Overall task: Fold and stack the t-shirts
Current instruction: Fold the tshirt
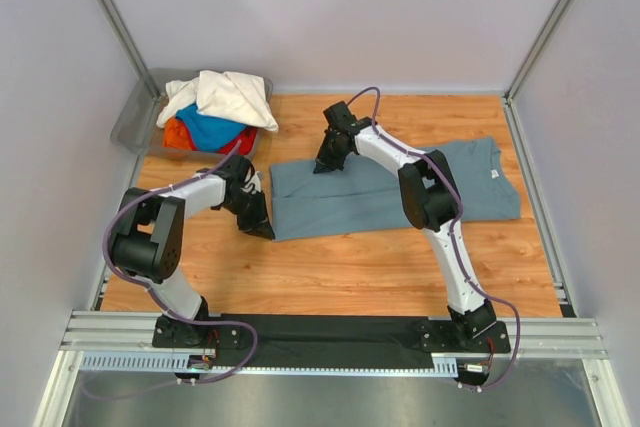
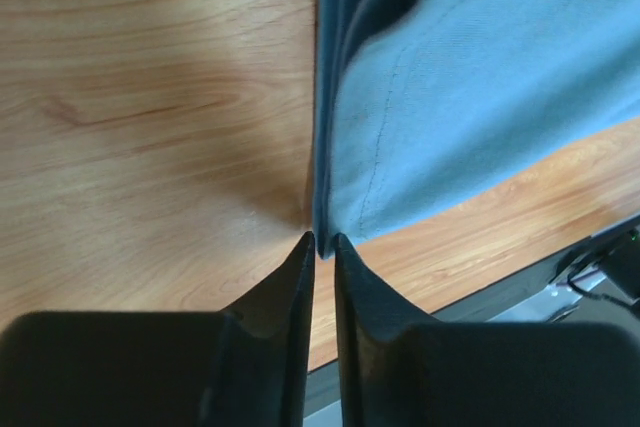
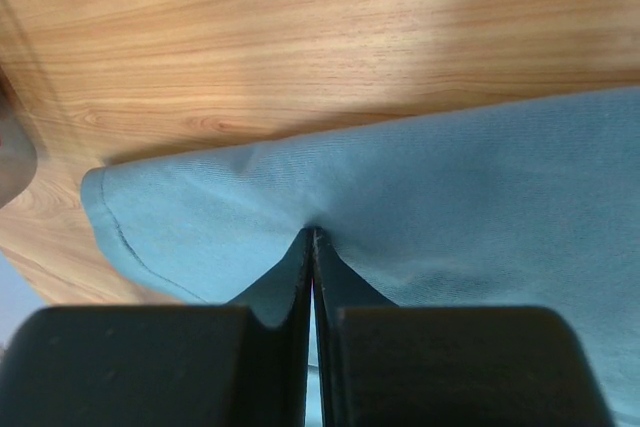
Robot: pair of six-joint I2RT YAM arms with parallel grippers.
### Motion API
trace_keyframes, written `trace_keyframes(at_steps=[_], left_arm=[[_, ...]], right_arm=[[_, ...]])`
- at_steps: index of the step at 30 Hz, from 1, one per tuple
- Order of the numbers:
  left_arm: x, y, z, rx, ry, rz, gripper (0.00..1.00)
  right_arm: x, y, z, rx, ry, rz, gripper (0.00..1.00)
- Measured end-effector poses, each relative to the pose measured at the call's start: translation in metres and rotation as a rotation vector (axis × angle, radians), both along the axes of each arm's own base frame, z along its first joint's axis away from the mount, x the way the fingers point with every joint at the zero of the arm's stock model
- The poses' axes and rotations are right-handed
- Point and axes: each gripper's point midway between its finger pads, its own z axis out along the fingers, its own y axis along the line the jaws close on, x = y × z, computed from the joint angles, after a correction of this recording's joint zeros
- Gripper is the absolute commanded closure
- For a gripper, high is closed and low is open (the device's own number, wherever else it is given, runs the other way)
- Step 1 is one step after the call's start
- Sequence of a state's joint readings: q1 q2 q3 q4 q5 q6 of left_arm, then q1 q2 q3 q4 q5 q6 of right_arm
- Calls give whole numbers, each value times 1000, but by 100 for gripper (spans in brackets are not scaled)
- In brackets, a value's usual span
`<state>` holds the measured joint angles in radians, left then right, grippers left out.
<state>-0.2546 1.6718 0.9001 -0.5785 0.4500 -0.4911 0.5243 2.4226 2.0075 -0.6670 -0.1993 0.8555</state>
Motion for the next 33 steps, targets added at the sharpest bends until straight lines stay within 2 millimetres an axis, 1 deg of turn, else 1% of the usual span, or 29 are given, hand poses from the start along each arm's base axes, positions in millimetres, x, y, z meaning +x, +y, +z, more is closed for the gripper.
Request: trace_keyframes(at_steps=[2, 4, 5, 8, 9, 10, 11, 13, 14, 16, 17, 18, 19, 20, 21, 22, 24, 26, 27, 28, 29, 31, 33], left_arm=[[0, 3, -1, 17, -1, 3, 67], [1, 7, 1, 39, -20, 6, 64], [1, 10, 5, 53, -35, 7, 63], [6, 14, 24, 71, -100, -4, 59], [12, 13, 33, 67, -131, -11, 59], [20, 11, 42, 59, -165, -17, 59], [28, 9, 50, 50, -192, -21, 59], [47, -2, 66, 17, -247, -40, 58], [57, -7, 72, 0, -270, -48, 58], [74, -22, 77, -34, -307, -75, 58], [81, -28, 75, -44, -311, -89, 58], [86, -36, 72, -54, -309, -106, 58], [91, -42, 66, -58, -302, -117, 58], [95, -47, 57, -60, -287, -126, 58], [96, -51, 48, -58, -266, -134, 58], [97, -53, 38, -53, -243, -139, 58], [95, -52, 17, -30, -193, -139, 58], [91, -49, 2, -9, -142, -135, 58], [91, -50, 2, -19, -125, -135, 58], [94, -50, 2, -15, -124, -133, 58], [96, -50, 2, -12, -126, -133, 58], [99, -51, 2, -13, -121, -133, 58], [99, -51, 2, -14, -119, -133, 58]], right_arm=[[-1, -1, 0, -10, 0, 15, 97], [-2, -2, 2, -21, -1, 32, 93], [-3, -3, 3, -31, -1, 44, 85], [-4, -10, 7, -63, -2, 68, 69], [-4, -12, 9, -75, -3, 73, 58], [-4, -16, 12, -86, -4, 74, 53], [-4, -20, 14, -98, -6, 78, 43], [-5, -32, 22, -136, -3, 72, 35], [-4, -43, 28, -157, -3, 57, 25], [-2, -69, 43, -203, 2, 13, 14], [-1, -84, 52, -223, -1, -18, 8], [0, -98, 60, -239, -1, -49, 7], [1, -117, 70, -255, 1, -92, 6], [0, -140, 80, -269, 9, -143, 0], [-1, -159, 88, -279, 17, -188, 0], [-5, -183, 94, -295, 34, -243, 0], [-15, -228, 101, -328, 66, -348, 0], [-28, -273, 98, -363, 111, -456, 0], [-37, -292, 94, -382, 139, -499, 0], [-46, -306, 87, -398, 170, -533, 0], [-54, -317, 81, -417, 200, -557, 0], [-63, -330, 69, -454, 240, -579, 0], [-65, -337, 59, -490, 256, -586, 0]])
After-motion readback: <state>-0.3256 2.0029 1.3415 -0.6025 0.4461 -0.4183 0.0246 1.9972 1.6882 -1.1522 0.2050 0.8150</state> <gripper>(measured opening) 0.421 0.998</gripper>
